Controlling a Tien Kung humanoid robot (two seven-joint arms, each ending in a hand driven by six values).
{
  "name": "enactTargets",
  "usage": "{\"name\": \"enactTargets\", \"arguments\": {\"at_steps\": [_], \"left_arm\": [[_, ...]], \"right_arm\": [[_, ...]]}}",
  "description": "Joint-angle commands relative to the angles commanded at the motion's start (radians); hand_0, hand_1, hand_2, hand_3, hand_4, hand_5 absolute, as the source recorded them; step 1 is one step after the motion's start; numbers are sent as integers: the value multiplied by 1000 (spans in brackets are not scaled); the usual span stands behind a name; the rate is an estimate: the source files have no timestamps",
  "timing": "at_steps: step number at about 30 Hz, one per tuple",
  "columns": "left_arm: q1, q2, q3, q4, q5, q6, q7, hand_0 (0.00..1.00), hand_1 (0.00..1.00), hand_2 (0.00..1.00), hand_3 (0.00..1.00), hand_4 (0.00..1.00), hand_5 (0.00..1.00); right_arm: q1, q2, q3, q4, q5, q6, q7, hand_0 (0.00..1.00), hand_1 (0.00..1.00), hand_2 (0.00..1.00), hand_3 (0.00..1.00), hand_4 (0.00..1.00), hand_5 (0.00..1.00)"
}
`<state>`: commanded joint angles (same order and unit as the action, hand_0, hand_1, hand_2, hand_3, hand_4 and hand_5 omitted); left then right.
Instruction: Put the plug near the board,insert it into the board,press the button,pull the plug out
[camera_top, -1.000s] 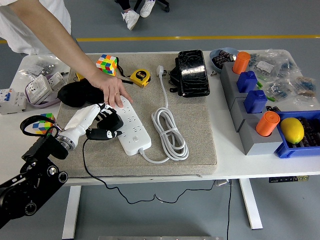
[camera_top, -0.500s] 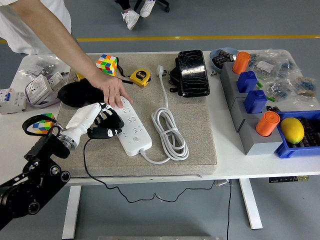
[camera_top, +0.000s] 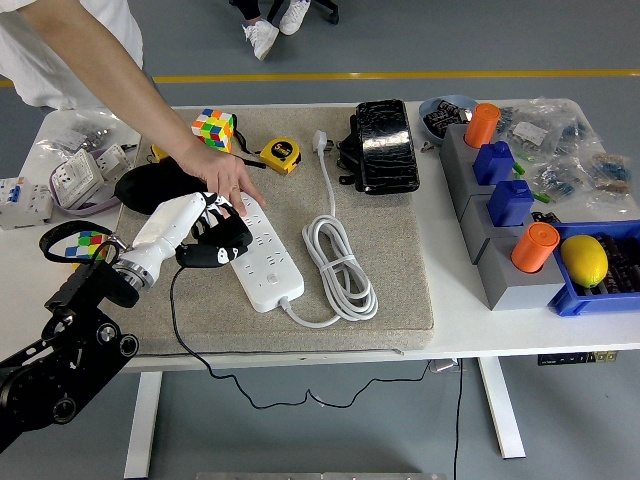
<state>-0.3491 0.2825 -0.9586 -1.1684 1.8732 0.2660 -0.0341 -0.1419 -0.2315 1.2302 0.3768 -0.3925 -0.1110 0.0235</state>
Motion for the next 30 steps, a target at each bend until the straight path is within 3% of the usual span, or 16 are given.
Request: {"name": "enactTargets", "arguments": {"at_steps": [14,24,25,30], "left_arm": [[27,51,-54,57,22,-6,-17,279,317,337,530,648,12],[45,51,-46,84,11,-7,-26,308,330,349,528,656,33],[45,50,-46,87,11,-7,-27,336,367,405,542,671,58],[45,49,-45,95,3,-14,-24,336,367,405,542,671,58]], "right_arm": [[-3,1,1,0,-1,1,0,556,645,607,527,897,436],[-2,3,2,-1,-2,1,-1,555,645,607,527,897,436],[-2,3,2,-1,-1,1,-1,556,646,607,527,897,435],[-1,1,-1,0,-1,1,-1,556,646,607,527,897,435]]}}
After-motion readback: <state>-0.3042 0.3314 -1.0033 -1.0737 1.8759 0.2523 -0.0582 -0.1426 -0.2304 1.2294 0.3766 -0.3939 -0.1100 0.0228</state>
